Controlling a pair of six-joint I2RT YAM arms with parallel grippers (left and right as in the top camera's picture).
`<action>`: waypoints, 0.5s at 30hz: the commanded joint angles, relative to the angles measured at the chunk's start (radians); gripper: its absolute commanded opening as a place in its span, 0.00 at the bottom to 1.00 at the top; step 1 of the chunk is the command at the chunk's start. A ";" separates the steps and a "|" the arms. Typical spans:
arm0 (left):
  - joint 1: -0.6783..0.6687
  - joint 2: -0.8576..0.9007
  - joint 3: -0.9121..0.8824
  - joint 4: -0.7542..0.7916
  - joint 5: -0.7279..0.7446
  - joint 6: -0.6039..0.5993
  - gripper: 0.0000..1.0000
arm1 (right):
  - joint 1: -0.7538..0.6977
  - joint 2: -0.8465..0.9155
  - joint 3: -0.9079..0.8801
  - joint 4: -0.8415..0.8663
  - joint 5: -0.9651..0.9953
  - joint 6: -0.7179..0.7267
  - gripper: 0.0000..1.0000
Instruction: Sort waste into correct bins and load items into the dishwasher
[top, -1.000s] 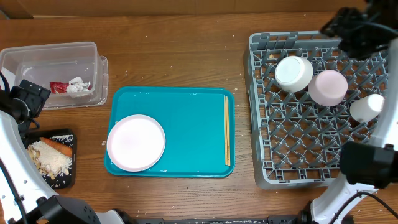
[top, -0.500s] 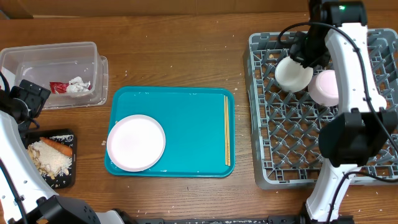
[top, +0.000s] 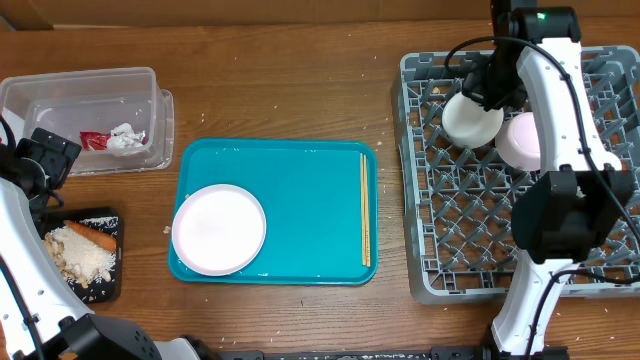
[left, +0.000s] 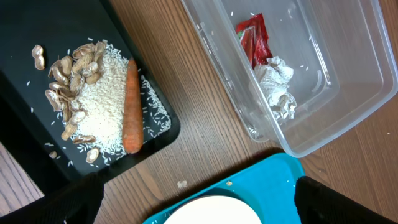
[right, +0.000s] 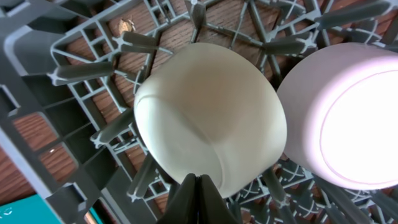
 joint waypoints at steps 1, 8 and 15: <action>-0.001 0.002 0.005 0.000 -0.008 0.009 1.00 | -0.006 0.039 -0.013 0.010 0.019 0.001 0.04; -0.001 0.002 0.005 0.000 -0.008 0.009 1.00 | -0.008 0.056 -0.013 0.011 0.104 0.002 0.04; -0.001 0.002 0.005 0.000 -0.008 0.009 0.99 | -0.037 0.055 -0.013 -0.003 0.145 0.002 0.04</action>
